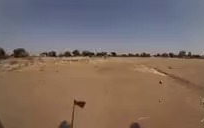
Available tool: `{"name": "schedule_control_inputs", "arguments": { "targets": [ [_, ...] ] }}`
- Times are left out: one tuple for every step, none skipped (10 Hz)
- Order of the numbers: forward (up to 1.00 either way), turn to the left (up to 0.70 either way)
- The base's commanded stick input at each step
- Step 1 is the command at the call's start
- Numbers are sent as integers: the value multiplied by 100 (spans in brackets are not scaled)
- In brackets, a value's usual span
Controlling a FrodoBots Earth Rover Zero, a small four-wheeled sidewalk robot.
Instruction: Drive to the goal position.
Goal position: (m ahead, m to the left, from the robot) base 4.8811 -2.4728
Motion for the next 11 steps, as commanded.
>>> {"name": "schedule_control_inputs", "arguments": {
  "targets": [
    [50,0],
    [50,0],
    [50,0],
    [50,0],
    [50,0],
    [50,0],
    [50,0],
    [50,0],
    [50,0],
    [50,0],
    [50,0]
  ]
}}
